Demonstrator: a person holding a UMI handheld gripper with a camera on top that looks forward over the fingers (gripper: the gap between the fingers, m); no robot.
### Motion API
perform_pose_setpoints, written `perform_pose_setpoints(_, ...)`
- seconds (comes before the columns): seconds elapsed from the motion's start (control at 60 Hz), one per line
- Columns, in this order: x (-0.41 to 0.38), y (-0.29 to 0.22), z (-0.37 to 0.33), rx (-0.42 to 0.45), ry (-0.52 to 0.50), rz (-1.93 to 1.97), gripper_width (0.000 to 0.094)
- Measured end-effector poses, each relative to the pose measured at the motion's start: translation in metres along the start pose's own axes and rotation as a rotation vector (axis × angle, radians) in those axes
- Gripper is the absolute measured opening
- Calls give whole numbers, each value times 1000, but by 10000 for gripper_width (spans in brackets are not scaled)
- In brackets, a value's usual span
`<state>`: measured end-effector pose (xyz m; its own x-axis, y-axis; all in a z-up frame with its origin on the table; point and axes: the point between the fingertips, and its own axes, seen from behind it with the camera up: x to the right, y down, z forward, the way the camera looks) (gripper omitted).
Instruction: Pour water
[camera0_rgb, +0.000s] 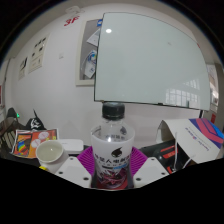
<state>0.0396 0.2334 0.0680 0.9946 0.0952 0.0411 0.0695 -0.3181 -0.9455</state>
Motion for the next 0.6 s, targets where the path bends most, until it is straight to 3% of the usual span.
perform_pose_setpoints(0.15,4,1,-1,-20,9,39,551)
perform_pose_setpoints(0.183,6,6,-1,-51,16,39,624)
perform_pose_setpoints(0.233,8,10,-6,-82,24,27,862)
perform_pose_setpoints(0.283,11,9,-13,-90,47,28,809)
perform_pose_setpoints(0.35,14,4,-29,-99,72,35,853)
perform_pose_setpoints(0.6,-6,-26,-136,-103,105,37,842)
